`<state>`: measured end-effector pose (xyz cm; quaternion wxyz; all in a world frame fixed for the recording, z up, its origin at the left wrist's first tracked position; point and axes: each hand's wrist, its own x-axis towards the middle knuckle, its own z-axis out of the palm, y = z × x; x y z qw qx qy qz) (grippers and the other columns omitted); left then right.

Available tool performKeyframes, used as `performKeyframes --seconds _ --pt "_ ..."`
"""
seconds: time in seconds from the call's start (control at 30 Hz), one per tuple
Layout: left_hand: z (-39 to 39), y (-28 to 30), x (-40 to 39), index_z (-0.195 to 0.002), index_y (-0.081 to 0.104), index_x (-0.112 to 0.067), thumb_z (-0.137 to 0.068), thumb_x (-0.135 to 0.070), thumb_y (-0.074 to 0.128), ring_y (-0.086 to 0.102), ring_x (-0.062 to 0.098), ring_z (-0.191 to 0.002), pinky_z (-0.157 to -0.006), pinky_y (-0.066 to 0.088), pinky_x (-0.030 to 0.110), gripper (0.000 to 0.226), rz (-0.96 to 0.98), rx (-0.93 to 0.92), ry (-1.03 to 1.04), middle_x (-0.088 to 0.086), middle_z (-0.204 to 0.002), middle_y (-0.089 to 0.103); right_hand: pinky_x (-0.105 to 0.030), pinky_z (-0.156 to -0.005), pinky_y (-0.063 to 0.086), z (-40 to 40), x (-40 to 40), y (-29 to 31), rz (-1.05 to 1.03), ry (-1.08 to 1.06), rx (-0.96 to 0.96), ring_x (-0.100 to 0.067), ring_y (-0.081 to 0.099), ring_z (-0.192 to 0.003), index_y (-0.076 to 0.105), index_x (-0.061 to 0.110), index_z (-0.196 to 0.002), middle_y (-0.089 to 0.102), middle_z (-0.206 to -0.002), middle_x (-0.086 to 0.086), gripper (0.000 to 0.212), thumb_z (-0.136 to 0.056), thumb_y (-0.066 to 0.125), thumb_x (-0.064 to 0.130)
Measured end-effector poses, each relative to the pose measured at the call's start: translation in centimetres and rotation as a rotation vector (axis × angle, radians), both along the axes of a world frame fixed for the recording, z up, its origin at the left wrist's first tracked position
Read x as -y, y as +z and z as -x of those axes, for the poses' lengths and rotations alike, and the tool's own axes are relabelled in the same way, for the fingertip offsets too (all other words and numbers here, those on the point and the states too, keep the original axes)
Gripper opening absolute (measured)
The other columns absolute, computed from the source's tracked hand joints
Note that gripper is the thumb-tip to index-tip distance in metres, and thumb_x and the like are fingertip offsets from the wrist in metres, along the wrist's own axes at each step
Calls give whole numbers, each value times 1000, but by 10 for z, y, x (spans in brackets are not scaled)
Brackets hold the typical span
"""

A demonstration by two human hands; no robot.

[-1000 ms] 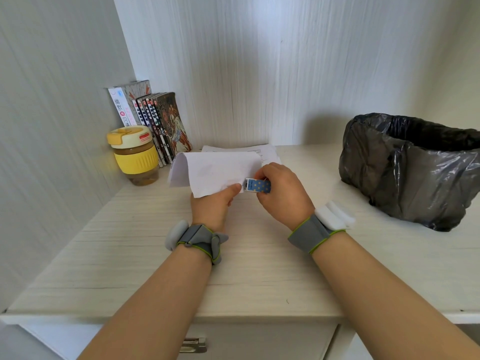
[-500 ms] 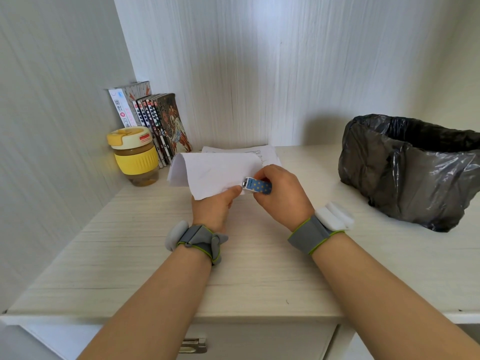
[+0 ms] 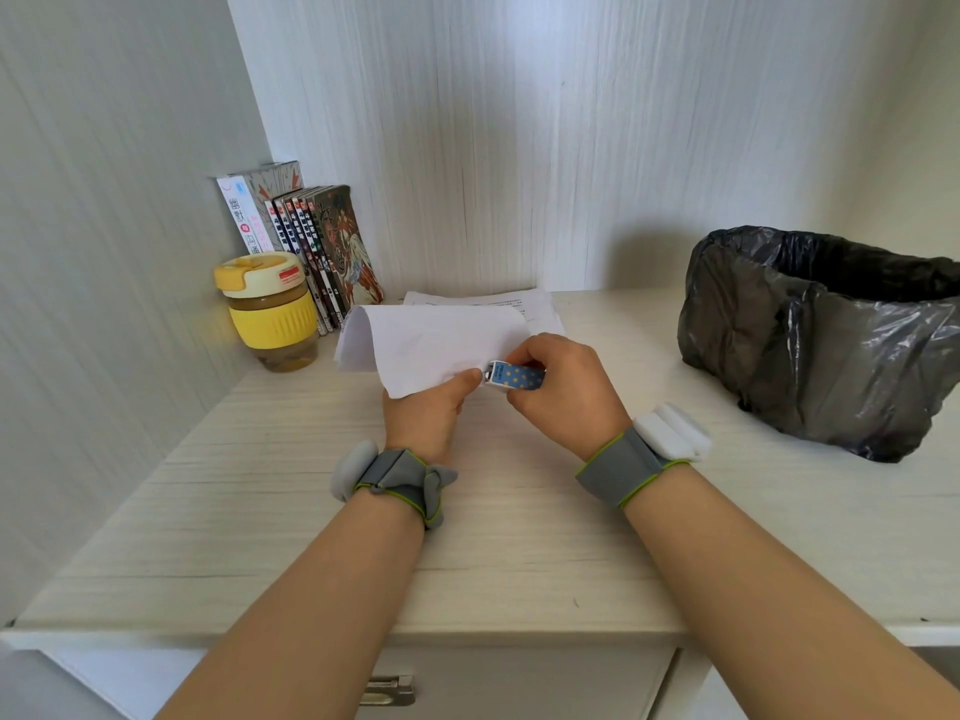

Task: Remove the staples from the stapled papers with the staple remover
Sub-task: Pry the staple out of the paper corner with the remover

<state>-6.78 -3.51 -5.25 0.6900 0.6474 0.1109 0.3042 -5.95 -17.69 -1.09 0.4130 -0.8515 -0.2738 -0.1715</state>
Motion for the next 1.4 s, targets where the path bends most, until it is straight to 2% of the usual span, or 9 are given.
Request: performKeyframes --seconds 0.13,0.2,0.3,0.43,0.53,0.6,0.67,1.1,1.4 --pt "2 1 1 -57 52 -18 -69 -7 74 44 3 -43 -56 38 22 28 -15 -16 -5 -9 -46 50 -18 -66 40 0 0 -1 -3 -14 -59 -15 55 -78 69 7 -91 67 -93 -8 21 -71 64 2" --pt "4 3 2 -63 56 -2 -68 -8 74 48 11 -46 -57 39 23 19 -34 -18 3 10 -54 53 -19 -67 42 -1 0 0 -12 -24 -105 -11 54 -75 69 8 -91 68 -91 -6 22 -70 66 4" --pt "7 5 4 -92 51 21 -69 -10 74 52 48 -86 -67 47 41 44 -47 -2 23 40 -101 52 -24 -69 47 -1 0 0 -20 -30 -156 -12 55 -74 70 9 -90 70 -89 -6 22 -68 68 5" --pt "8 7 6 -98 51 20 -67 -8 76 45 54 -101 -81 46 56 49 -36 16 21 42 -111 48 -27 -70 48 -2 -1 -1 -47 -78 -162 -14 54 -73 69 8 -88 68 -84 -6 20 -68 69 8" --pt "10 8 7 -88 57 15 -64 -10 77 53 49 -85 -73 49 49 40 -34 -5 15 37 -97 58 -30 -70 51 -3 0 1 -92 -75 -176 -14 55 -71 69 8 -88 60 -75 0 20 -68 70 7" --pt "10 7 5 -59 64 -8 -59 -13 78 52 28 -49 -58 44 31 15 -23 -26 10 11 -56 62 -25 -67 47 -3 1 1 -94 -70 -165 -14 54 -70 69 9 -87 58 -74 3 20 -67 70 6" --pt "7 5 3 -45 54 -18 -61 -11 76 43 9 -39 -55 37 26 28 -1 -10 -11 -8 -42 51 -22 -66 44 -3 1 1 -93 -74 -162 -13 53 -70 69 9 -86 58 -74 3 21 -66 70 5" --pt "4 1 1 -41 59 -27 -72 -9 72 42 3 -39 -58 40 29 38 -38 13 -37 -11 -39 50 -34 -73 53 1 0 0 -82 -54 -119 -19 58 -76 68 9 -84 67 -85 -6 18 -67 67 3" --pt "6 2 3 -42 58 -27 -72 -9 71 42 4 -41 -57 39 29 37 -75 33 -52 -11 -41 50 -30 -70 50 1 -1 0 -48 -65 -101 -16 55 -73 68 8 -85 68 -86 -8 18 -68 67 6"
